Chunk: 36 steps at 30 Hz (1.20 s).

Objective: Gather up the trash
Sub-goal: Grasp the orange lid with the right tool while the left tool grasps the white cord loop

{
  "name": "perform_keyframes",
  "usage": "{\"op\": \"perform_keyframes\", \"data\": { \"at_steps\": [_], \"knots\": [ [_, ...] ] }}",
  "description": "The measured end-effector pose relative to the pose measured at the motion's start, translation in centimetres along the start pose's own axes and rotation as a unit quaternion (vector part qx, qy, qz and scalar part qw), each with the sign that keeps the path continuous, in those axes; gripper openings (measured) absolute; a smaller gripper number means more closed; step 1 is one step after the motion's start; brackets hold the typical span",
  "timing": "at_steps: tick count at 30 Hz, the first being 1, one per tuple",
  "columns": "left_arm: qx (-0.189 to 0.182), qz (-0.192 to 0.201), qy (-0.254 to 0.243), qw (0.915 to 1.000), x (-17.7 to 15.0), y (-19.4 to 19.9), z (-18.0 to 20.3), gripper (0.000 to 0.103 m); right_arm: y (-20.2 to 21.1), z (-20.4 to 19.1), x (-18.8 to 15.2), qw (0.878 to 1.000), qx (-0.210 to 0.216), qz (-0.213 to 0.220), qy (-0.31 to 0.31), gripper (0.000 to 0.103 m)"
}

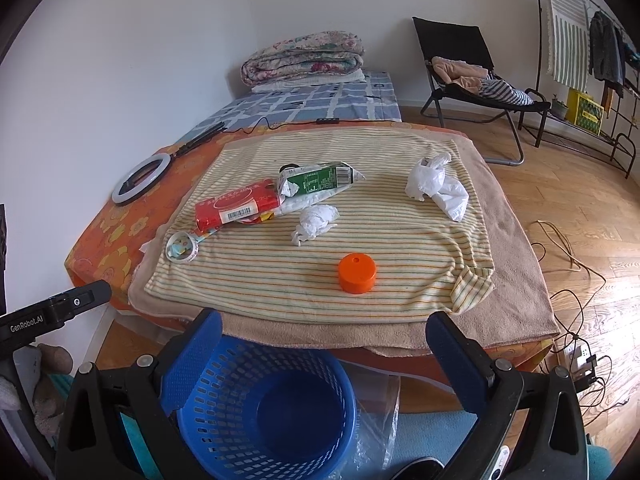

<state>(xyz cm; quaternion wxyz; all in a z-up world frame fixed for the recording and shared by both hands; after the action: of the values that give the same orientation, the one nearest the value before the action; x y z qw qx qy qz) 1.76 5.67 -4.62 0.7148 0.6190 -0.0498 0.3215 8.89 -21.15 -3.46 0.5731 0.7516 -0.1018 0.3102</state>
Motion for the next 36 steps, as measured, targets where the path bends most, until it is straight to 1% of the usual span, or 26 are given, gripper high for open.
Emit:
{"op": "perform_keyframes", "data": {
  "at_steps": [2,5,7,9,10,11,13,16,17,19,21,23,25,27,31,32,33,34,36],
  "knots": [
    [-0.002,-0.001,0.002,1.0000,1.0,-0.6,-0.9,0.098,-0.3,0.3,0.3,1.000,-0.001,0.004,0.000,0.103],
    [-0.017,-0.006,0.011,0.9998,2.6,-1.5,-2.0,0.098,-0.9,0.8,0.7,1.000,-0.003,0.000,-0.003,0.103],
    [-0.007,-0.004,0.004,1.0000,3.8,-2.1,-2.5,0.088,-1.4,1.1,0.8,1.000,-0.005,-0.005,-0.004,0.103],
    [0.003,-0.008,-0.014,0.9999,5.0,-2.9,-2.7,0.082,-1.9,1.3,0.9,1.000,-0.006,-0.011,-0.002,0.103],
    [0.002,-0.012,-0.018,0.9998,5.5,-3.4,-2.9,0.079,-2.1,1.4,0.9,1.000,-0.006,-0.014,-0.002,0.103],
    [-0.005,-0.018,-0.020,0.9996,6.1,-3.9,-3.0,0.077,-2.4,1.5,1.0,1.000,-0.005,-0.017,-0.001,0.103],
    [-0.006,-0.031,-0.027,0.9991,7.1,-5.0,-3.2,0.068,-2.9,1.7,1.1,1.000,-0.007,-0.022,-0.002,0.103],
    [-0.012,-0.051,-0.033,0.9981,8.6,-6.9,-3.7,0.061,-3.9,2.2,1.3,0.999,-0.002,-0.032,-0.009,0.102],
    [-0.014,-0.058,-0.033,0.9977,9.1,-7.6,-3.8,0.060,-4.2,2.3,1.4,0.999,0.001,-0.034,-0.013,0.102],
    [-0.013,-0.076,-0.036,0.9964,10.0,-9.2,-4.3,0.050,-4.7,2.4,1.5,0.999,0.005,-0.038,-0.018,0.101],
    [-0.013,-0.092,-0.034,0.9951,10.9,-10.8,-4.8,0.048,-5.4,2.4,1.7,0.999,0.007,-0.042,-0.018,0.100],
    [-0.005,-0.104,-0.030,0.9941,11.7,-12.4,-5.6,0.047,-5.9,2.4,1.8,0.999,0.006,-0.047,-0.016,0.099],
    [-0.004,-0.115,-0.027,0.9930,12.3,-13.7,-6.3,0.039,-6.5,2.4,1.9,0.999,0.007,-0.051,-0.016,0.098],
    [-0.007,-0.124,-0.023,0.9920,12.8,-14.7,-6.8,0.036,-7.0,2.3,1.9,0.998,0.010,-0.055,-0.016,0.097],
    [-0.013,-0.137,-0.019,0.9903,13.3,-16.2,-7.3,0.034,-8.1,2.2,2.3,0.998,0.018,-0.065,-0.019,0.093],
    [-0.014,-0.141,-0.017,0.9898,13.4,-16.6,-7.5,0.032,-8.5,2.2,2.4,0.997,0.019,-0.067,-0.019,0.093],
    [-0.016,-0.146,-0.014,0.9891,13.5,-16.9,-7.7,0.024,-8.8,2.2,2.5,0.997,0.020,-0.069,-0.019,0.092],
    [-0.020,-0.150,-0.011,0.9885,13.5,-17.2,-7.9,0.020,-9.1,2.1,2.6,0.997,0.022,-0.071,-0.019,0.092],
    [-0.026,-0.152,-0.008,0.9879,13.7,-17.6,-8.0,0.020,-9.8,2.0,2.9,0.997,0.026,-0.076,-0.018,0.089]
  ]
}}
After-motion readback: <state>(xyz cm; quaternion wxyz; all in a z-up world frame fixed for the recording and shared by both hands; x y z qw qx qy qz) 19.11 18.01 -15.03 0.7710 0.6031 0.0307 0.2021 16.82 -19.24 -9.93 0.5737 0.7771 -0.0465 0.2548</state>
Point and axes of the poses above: each gripper's, at about its wrist camera, not at the fingertips, and y roughly against the way its jaws point, z to its right, x to its top, the point moved 3 cm from there along -y, roughly the way its jaws point, and after that the axes turned 8 degrees about -z, right-handed, at the moved point
